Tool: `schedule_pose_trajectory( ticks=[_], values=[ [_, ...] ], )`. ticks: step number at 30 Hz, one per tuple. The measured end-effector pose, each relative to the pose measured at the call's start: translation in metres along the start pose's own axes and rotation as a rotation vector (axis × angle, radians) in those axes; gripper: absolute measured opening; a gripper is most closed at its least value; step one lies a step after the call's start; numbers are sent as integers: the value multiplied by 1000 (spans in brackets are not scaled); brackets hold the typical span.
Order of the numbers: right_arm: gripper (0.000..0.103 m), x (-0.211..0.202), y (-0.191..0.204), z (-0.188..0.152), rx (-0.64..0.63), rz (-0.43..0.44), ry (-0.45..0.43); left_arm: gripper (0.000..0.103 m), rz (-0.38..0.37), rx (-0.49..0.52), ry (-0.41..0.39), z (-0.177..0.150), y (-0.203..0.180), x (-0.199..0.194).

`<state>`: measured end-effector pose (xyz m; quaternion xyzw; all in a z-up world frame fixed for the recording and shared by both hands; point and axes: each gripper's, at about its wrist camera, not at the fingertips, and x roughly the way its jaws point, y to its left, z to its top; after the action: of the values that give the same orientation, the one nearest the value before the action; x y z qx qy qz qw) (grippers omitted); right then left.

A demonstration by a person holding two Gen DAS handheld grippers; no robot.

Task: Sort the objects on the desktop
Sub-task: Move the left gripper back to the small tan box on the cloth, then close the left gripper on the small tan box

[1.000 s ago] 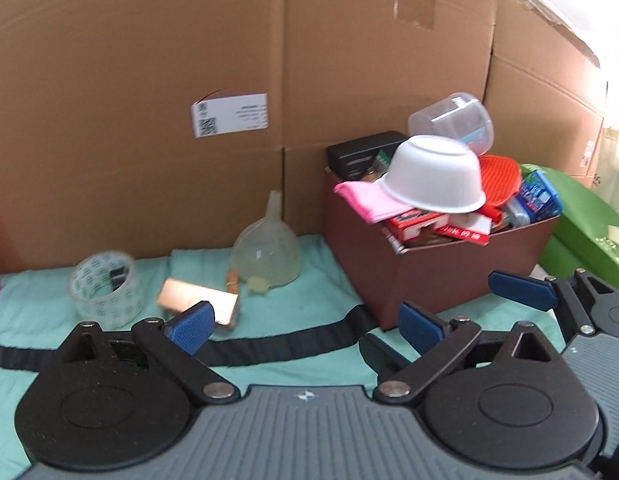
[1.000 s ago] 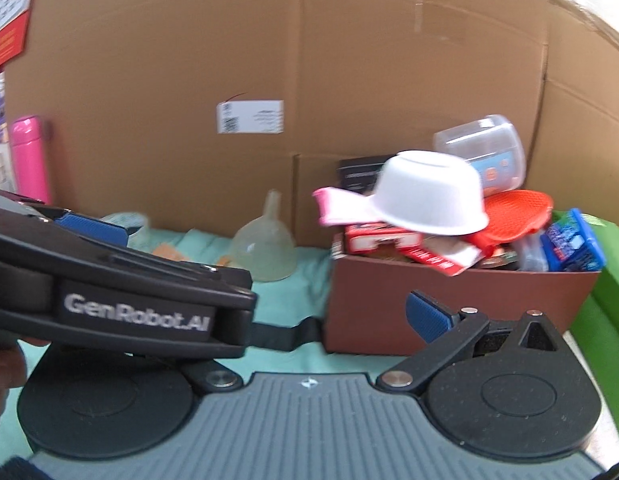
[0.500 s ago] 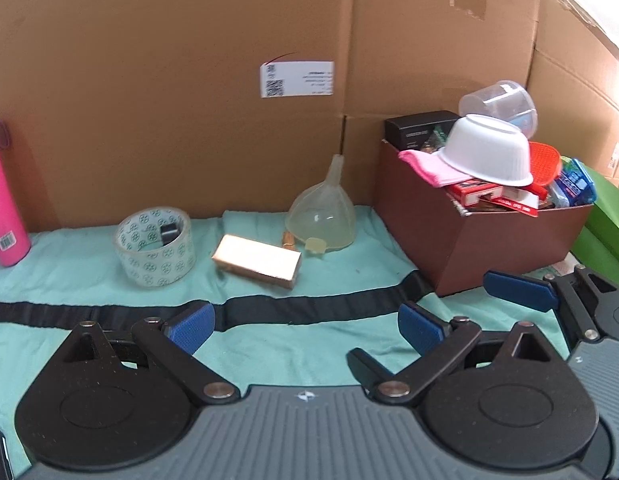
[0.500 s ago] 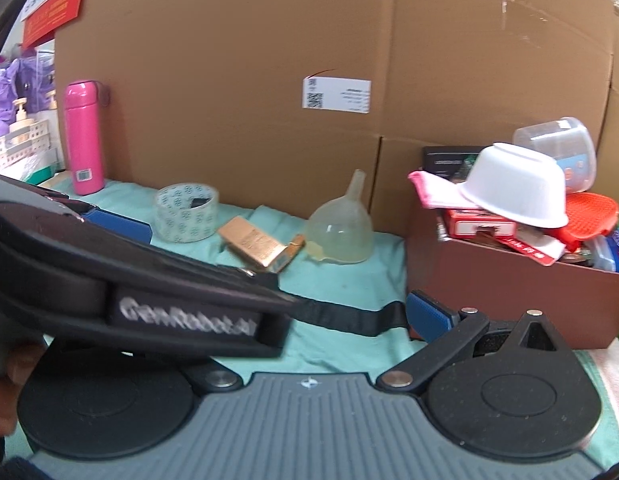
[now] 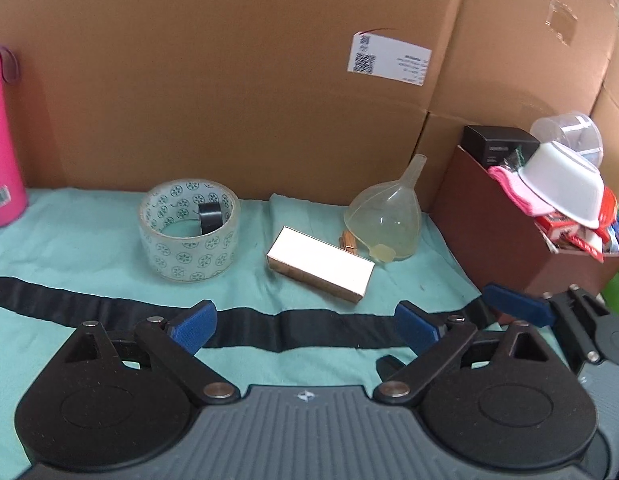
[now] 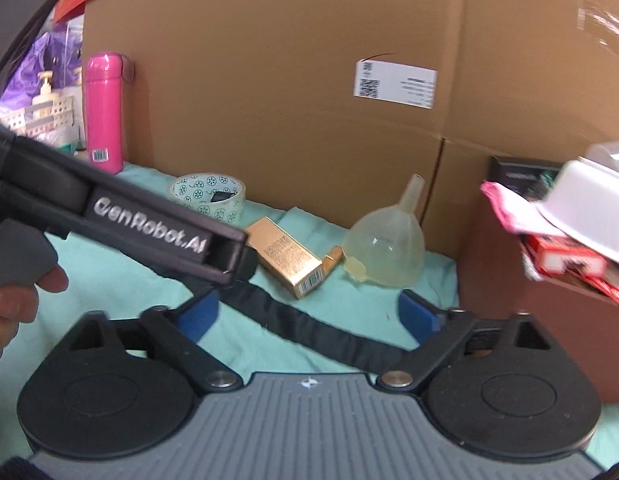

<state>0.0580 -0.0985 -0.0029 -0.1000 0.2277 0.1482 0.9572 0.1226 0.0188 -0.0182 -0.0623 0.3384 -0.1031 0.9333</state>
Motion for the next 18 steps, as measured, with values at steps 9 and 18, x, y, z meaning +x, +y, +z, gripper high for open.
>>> schedule_pose_trajectory(
  ticks=[9, 18],
  values=[
    [77, 52, 1, 11, -108, 31, 33, 89, -63, -106, 66, 22, 11, 49],
    [40, 87, -1, 14, -117, 103, 91, 78, -102, -168, 105, 33, 16, 81]
  ],
)
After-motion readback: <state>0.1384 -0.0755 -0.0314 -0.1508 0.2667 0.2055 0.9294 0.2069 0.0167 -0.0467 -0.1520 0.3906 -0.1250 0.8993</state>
